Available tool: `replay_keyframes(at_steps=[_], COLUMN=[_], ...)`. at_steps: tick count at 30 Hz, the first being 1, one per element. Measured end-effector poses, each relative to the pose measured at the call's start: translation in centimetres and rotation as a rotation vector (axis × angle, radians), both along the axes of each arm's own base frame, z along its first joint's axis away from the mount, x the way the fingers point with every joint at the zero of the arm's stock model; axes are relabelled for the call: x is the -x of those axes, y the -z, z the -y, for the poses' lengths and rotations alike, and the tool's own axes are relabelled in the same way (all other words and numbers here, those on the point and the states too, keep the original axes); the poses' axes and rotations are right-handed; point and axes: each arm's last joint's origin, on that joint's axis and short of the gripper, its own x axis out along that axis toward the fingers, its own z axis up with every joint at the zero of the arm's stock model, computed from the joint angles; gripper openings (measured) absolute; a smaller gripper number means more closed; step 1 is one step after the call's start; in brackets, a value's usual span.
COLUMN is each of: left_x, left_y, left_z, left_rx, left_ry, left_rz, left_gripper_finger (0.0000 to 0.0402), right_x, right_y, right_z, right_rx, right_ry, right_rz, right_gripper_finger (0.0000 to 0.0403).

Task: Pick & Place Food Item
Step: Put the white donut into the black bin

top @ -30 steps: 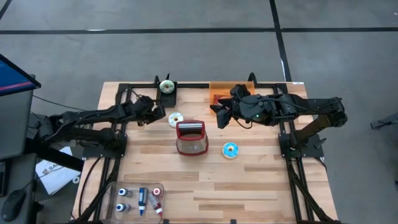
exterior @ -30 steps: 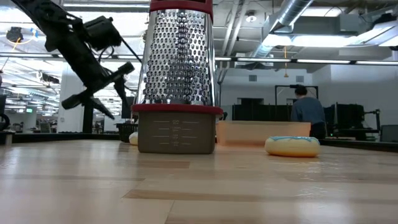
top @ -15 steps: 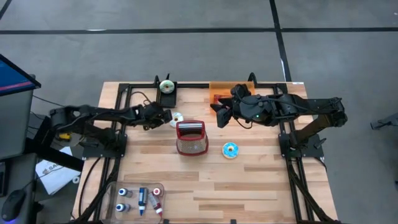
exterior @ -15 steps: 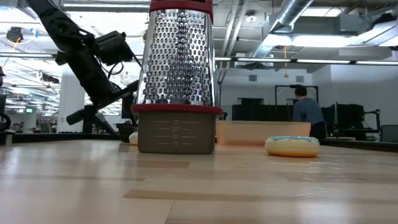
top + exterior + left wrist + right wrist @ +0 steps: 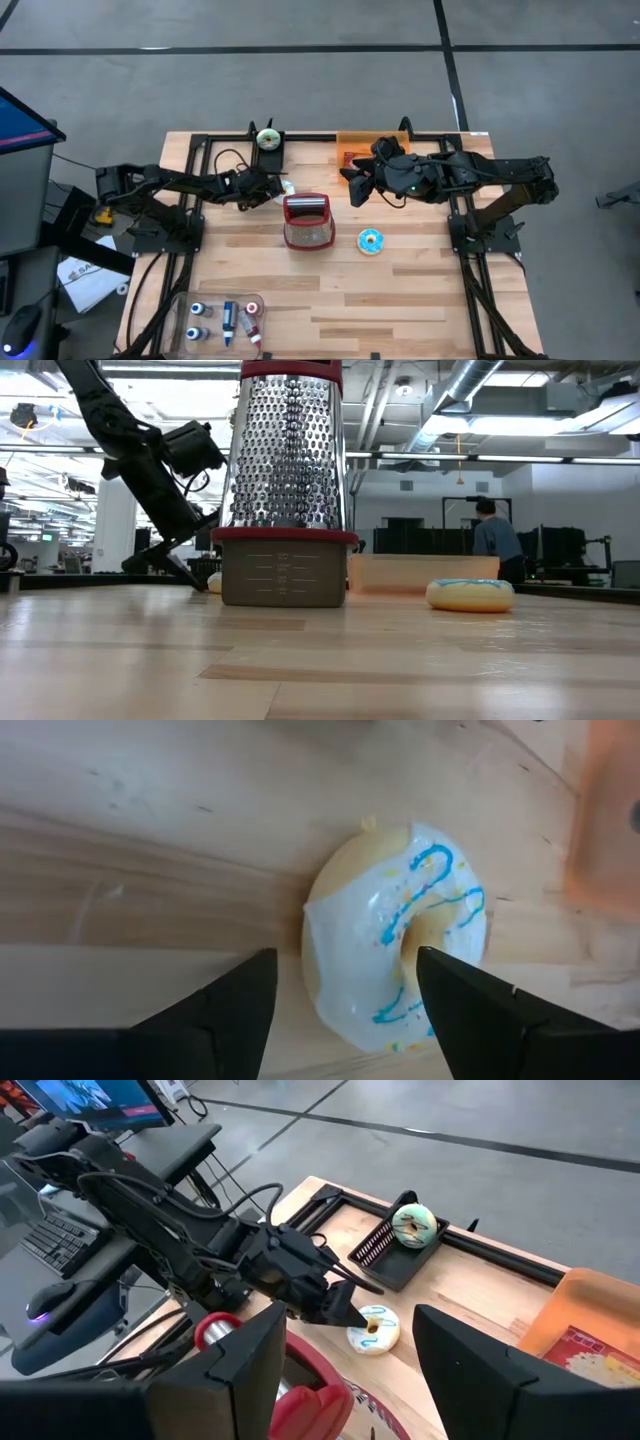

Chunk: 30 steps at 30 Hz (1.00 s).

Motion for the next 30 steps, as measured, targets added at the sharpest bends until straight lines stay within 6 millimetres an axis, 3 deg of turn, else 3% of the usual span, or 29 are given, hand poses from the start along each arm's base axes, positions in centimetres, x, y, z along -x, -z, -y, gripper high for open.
replay_keyframes(at_steps=[20,30], left_x=[-0.2,-1.1], left_y=[0.0,-0.4], left_z=[-0.1,1.1], left_rx=[0.001,-0.012], left_ry=[-0.01,0.08], left_rz=[0.021,0.074], left_gripper_finger=[0.0153,0.0131], right_x=[0.1,0.1], right_y=[0.2,0.2], right_z=[0.0,0.0], right_rx=[0.007,0.004], right_ry=[-0.001,-0.001], right_rz=[-0.025,-0.022], right_gripper_finger=[0.0211,0.0211])
